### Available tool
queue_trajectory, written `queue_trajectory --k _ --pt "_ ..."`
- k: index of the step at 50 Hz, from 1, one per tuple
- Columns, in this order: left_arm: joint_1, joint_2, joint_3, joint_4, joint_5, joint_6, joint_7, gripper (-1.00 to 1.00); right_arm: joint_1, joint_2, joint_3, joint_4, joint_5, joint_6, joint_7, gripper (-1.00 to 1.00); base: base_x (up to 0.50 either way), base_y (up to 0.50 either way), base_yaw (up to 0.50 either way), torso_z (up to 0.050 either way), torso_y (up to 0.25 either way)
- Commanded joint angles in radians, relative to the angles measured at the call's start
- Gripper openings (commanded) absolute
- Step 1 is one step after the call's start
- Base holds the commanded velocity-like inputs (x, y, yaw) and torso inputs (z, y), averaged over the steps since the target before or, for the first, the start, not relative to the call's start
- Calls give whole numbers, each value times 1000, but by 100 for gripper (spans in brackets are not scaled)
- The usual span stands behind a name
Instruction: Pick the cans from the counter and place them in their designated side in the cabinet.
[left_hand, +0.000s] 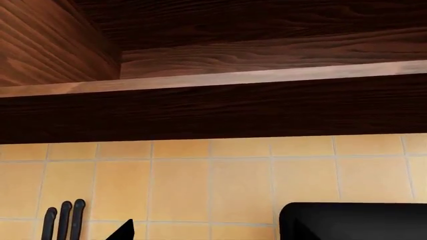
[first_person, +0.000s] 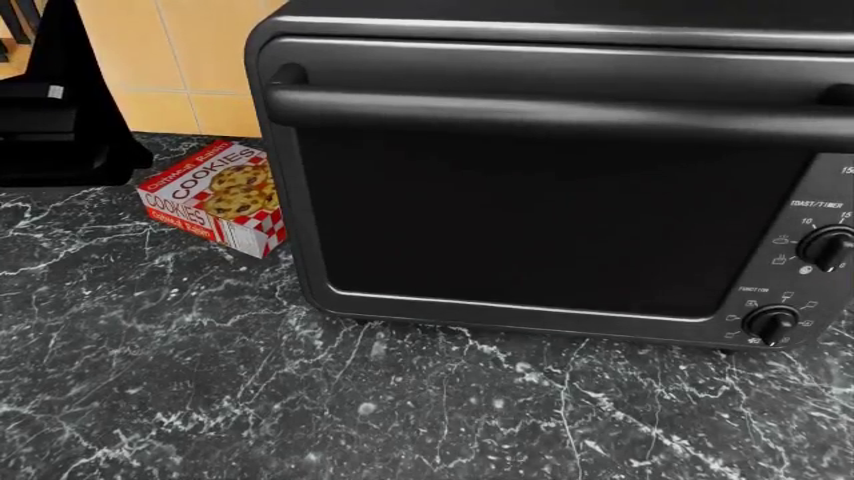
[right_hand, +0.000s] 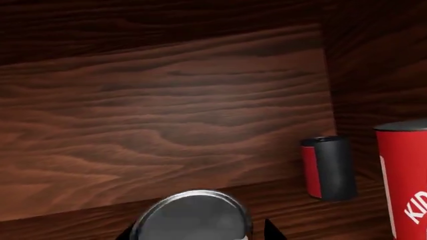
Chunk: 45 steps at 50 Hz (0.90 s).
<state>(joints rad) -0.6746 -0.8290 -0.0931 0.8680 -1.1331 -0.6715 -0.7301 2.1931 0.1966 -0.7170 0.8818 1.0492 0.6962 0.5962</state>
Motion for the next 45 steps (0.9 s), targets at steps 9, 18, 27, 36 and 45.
queue_trajectory --k 9,18,27,36,45 --pt "-3 -7 0 1 -8 2 -5 100 -14 12 -11 -1 -16 16 -12 100 0 0 0 0 0" --pt "-11 -12 2 1 -16 1 -9 100 3 9 -17 -7 -21 22 -27 100 0 0 0 0 0" --pt "-17 -13 4 0 -21 2 -12 100 52 -17 -41 0 -49 13 -66 100 0 0 0 0 0" --pt "-18 -15 4 -1 -21 5 -12 100 80 -43 -52 1 -70 -24 -119 100 0 0 0 0 0" --pt "-13 -16 3 0 -20 9 -13 100 112 -64 -71 -35 -86 -27 -169 100 0 0 0 0 0"
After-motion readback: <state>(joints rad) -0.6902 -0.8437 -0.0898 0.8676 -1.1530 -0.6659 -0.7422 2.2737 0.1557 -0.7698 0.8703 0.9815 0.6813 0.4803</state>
